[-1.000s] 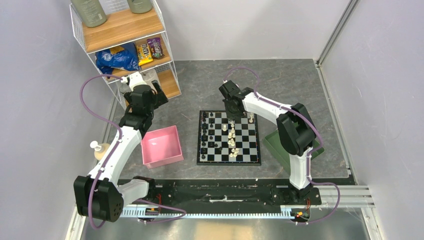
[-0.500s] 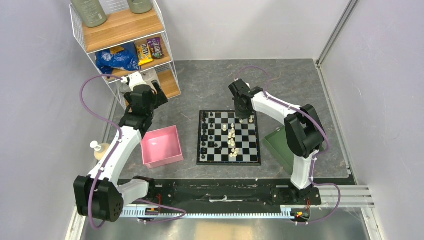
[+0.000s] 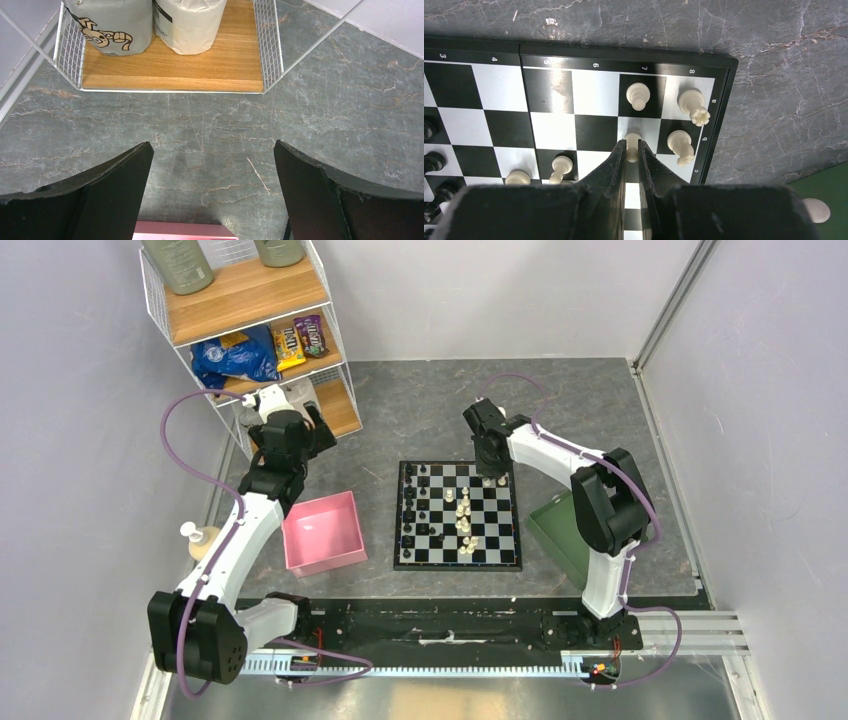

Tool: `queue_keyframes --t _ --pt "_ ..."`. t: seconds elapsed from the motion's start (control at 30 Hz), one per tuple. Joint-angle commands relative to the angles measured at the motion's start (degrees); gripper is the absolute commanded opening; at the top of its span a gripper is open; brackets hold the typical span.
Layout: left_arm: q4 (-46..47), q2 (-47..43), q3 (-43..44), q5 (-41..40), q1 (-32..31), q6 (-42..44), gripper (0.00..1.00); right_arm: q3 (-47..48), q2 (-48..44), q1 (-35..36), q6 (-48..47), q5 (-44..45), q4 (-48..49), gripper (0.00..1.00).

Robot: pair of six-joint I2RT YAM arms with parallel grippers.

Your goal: Set up the chess pieces on the board

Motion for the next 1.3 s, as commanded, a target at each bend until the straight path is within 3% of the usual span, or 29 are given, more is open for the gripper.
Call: queue_keyframes --t 0.0,0.4,0.53,0.73,1.0,1.27 --pt "2.8 -0.5 -0.3 -0.4 0.2 0.2 1.0 -0.7 -2.1 -0.4 1.0 1.2 1.7 0.18" --pt "2.7 -0.4 -0.2 -0.6 0.2 0.3 1.0 -0.8 -1.6 -1.1 1.0 0.9 2.3 0.21" --pt "2.8 -0.3 -0.2 -0.3 0.2 0.2 1.0 -0.6 -2.5 -1.1 0.5 -0.1 1.9 0.35" --pt "2.9 -0.1 -0.2 0.1 0.2 0.0 1.0 0.6 -4.8 -1.0 -0.8 -2.6 1.3 0.43" --pt "2.9 0.1 -0.1 0.3 0.2 -0.3 1.0 0.5 -7.1 2.5 0.2 -4.6 0.7 0.45" --pt "2.8 -0.1 -0.2 0.3 0.2 -0.4 1.0 1.0 -3.2 6.2 2.1 -5.6 1.0 0.46"
